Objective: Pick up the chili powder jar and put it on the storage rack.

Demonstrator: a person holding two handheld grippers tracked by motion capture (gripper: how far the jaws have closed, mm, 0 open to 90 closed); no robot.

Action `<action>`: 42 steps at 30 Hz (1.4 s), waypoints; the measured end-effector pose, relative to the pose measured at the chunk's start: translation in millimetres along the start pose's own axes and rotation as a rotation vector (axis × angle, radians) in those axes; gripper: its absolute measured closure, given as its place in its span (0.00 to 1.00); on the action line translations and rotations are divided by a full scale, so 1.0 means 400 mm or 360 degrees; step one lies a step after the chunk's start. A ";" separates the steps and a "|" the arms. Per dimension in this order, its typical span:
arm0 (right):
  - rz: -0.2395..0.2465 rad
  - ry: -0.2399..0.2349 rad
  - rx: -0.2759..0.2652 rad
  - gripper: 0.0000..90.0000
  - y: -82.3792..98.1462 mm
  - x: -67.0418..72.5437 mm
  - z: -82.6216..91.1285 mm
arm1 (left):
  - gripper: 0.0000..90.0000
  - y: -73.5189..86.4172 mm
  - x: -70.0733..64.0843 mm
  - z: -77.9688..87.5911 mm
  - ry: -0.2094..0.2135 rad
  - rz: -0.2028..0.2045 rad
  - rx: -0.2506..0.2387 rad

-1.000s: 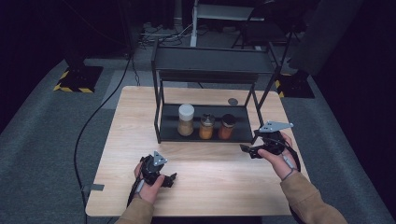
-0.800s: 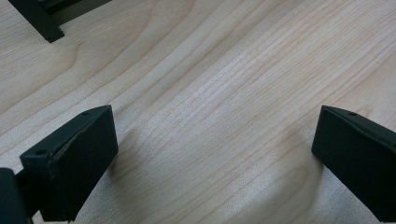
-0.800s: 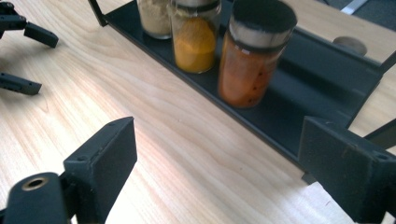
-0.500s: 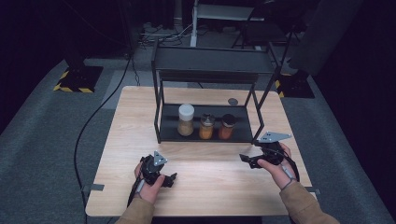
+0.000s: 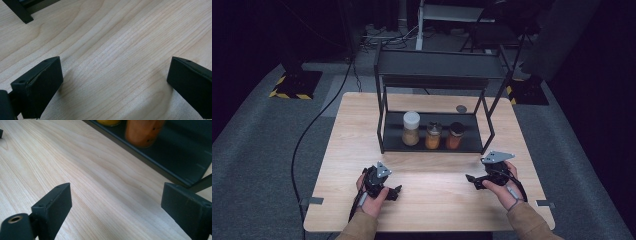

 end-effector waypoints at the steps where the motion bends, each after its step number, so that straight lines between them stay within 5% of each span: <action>1: -0.0007 -0.0006 0.0000 0.11 0.005 -0.002 -0.003 | 0.00 0.000 0.000 0.000 0.0001 0.0000 -0.0001; 15: -0.0052 -0.0021 0.0069 0.10 0.052 -0.002 -0.042 | 0.00 0.000 -0.001 0.000 0.0002 0.0002 0.0000; 42: -0.0100 -0.0016 0.0057 0.06 0.114 0.000 -0.065 | 0.00 -0.001 -0.001 -0.001 0.0006 -0.0005 0.0002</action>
Point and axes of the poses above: each handheld gripper's, and its own axes: z roughly backward along the jaws, y roughly out of its underside, x roughly to its left, the point moved 6 cm from there along -z, roughly forward along the jaws, and after that the axes turned 4 degrees about -x, right-handed, at the moved point
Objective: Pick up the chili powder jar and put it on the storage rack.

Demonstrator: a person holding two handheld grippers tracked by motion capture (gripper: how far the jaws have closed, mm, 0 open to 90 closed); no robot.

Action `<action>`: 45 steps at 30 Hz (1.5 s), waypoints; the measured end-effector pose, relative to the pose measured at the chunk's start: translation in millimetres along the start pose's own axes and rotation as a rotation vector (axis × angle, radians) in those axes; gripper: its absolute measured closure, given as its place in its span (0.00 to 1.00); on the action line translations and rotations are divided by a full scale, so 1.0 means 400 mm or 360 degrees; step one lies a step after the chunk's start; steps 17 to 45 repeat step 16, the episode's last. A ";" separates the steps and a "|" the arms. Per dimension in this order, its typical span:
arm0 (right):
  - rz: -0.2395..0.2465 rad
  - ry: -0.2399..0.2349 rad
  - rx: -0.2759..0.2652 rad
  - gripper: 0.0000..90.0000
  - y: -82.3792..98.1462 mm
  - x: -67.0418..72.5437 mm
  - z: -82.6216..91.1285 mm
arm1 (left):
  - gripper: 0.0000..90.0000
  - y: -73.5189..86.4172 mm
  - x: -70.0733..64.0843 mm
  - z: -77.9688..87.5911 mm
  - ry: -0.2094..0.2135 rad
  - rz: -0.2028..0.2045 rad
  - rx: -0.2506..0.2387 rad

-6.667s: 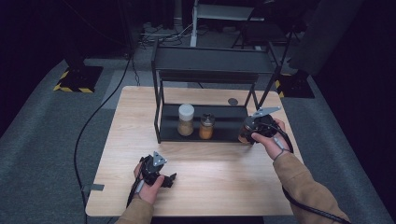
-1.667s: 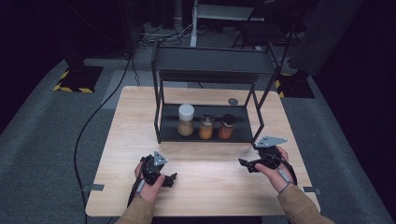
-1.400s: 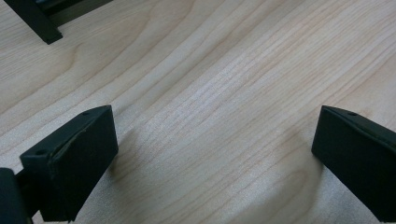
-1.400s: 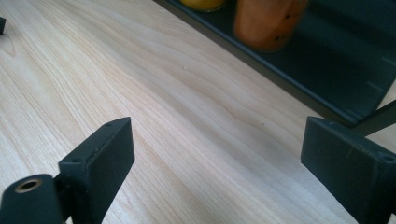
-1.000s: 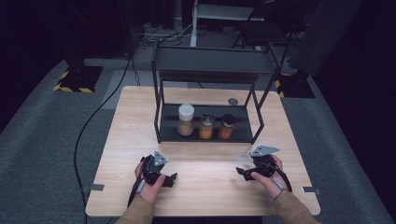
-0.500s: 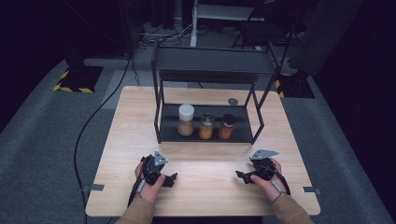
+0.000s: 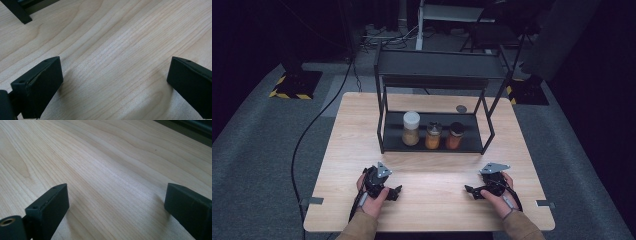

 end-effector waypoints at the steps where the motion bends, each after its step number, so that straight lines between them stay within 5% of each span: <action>1: 0.0000 -0.0001 -0.0005 0.06 0.002 0.000 0.000 | 0.00 0.000 0.000 0.000 0.0000 0.0000 0.0000; 7: 0.0031 0.0023 -0.0060 0.02 0.020 0.005 -0.005 | 0.00 0.000 -0.001 0.000 0.0000 0.0001 0.0000; 45: 0.0042 0.0009 -0.0056 0.02 0.020 0.000 -0.006 | 0.00 0.000 -0.002 0.000 0.0001 -0.0003 -0.0001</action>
Point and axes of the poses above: each handheld gripper's, and its own axes: z roughly backward along the jaws, y roughly out of its underside, x roughly to its left, the point moved 6 cm from there along -z, roughly forward along the jaws, and after that the axes turned 4 degrees about -x, right-handed, at the moved point
